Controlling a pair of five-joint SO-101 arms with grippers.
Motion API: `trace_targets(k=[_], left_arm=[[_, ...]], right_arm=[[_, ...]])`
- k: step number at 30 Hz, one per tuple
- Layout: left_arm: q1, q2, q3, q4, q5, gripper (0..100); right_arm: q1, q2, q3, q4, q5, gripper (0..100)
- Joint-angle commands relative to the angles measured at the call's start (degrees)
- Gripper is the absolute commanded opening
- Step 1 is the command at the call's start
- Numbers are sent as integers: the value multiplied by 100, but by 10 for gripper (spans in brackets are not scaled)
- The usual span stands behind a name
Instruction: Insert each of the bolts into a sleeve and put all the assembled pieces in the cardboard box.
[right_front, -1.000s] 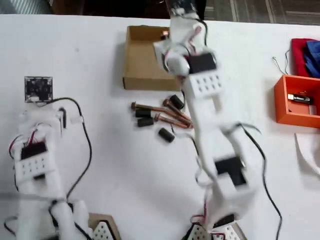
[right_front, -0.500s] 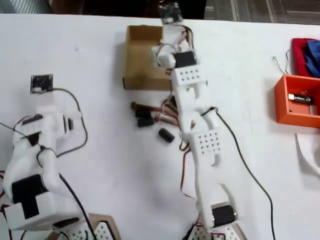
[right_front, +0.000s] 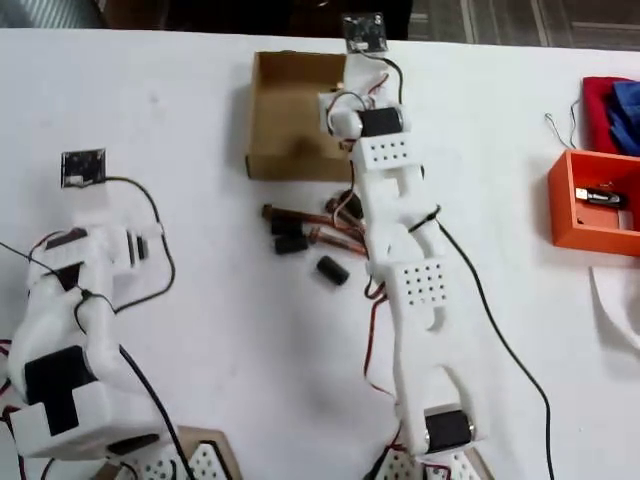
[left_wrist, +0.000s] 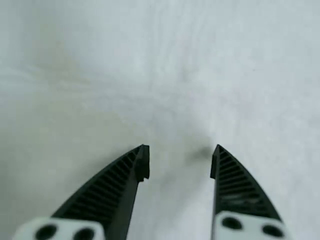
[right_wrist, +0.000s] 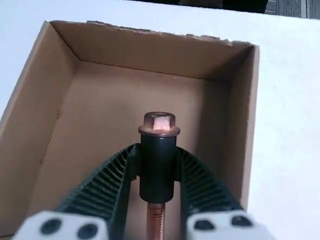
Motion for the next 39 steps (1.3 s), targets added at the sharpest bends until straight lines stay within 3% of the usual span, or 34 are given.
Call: trace_targets(k=[1,35,39], left_arm=[[-35,-18,-242,26,44,218],[-35,-18,-242,26,35,218],[-35,-18,-242,26,35,218]], right_arm=[[57,-145,62,-374,-18,22],[75,180,554,-541,176,22],[110,207,554,-646,-123,22]])
